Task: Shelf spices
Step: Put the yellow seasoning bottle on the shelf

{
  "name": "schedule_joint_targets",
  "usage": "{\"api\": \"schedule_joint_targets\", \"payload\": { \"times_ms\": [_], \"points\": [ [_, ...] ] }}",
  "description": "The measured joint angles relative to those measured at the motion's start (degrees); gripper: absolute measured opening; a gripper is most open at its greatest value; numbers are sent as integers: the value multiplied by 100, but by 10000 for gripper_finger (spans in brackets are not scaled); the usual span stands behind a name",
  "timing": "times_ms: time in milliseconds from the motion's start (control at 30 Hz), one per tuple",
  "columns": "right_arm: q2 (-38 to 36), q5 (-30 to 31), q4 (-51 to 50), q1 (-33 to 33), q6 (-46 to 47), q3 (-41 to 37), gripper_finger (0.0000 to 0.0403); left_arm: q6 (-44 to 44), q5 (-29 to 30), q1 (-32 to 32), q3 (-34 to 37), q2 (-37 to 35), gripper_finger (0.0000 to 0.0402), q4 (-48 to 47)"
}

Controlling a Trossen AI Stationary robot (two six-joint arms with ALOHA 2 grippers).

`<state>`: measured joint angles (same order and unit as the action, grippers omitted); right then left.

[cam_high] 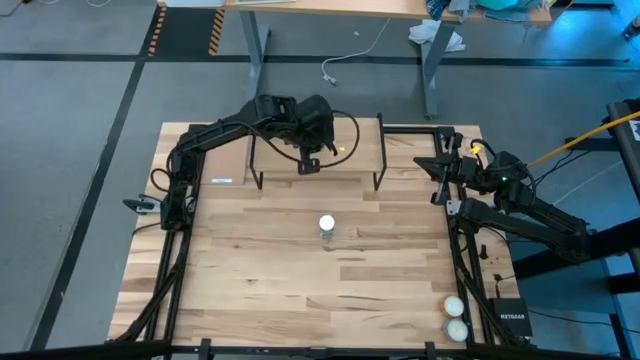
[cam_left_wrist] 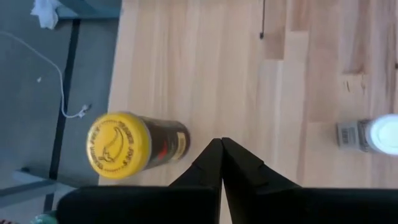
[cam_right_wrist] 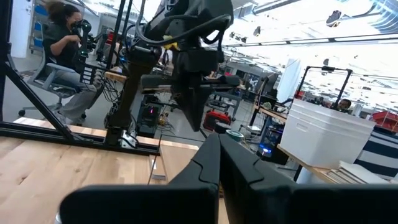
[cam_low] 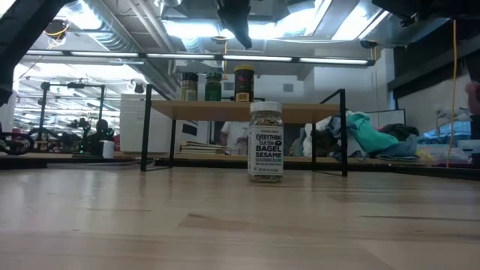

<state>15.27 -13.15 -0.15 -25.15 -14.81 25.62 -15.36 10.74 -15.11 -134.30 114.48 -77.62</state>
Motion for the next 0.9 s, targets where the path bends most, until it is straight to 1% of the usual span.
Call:
{"api": "schedule_joint_targets", "payload": {
  "times_ms": [133, 300, 467, 567, 633, 900],
  "points": [
    [0, -61, 2, 0, 47, 0, 5, 128, -75, -124, 286, 5, 0, 299],
    [0, -63, 1, 0, 46, 1, 5, 189, -149, -284, 985, 14, 0, 694],
    [0, -65, -2, 0, 46, -1, 5, 147, -234, -388, 1489, 17, 0, 967],
    [0, -65, -3, 0, 46, 0, 5, 107, -289, -468, 1655, 22, 0, 1001],
    [0, -63, -1, 0, 44, -1, 5, 13, -289, -519, 1763, 22, 0, 1221],
    [0, -65, -15, 0, 44, 1, 5, -170, -308, -801, 1792, 20, 0, 1482]
  ]
}}
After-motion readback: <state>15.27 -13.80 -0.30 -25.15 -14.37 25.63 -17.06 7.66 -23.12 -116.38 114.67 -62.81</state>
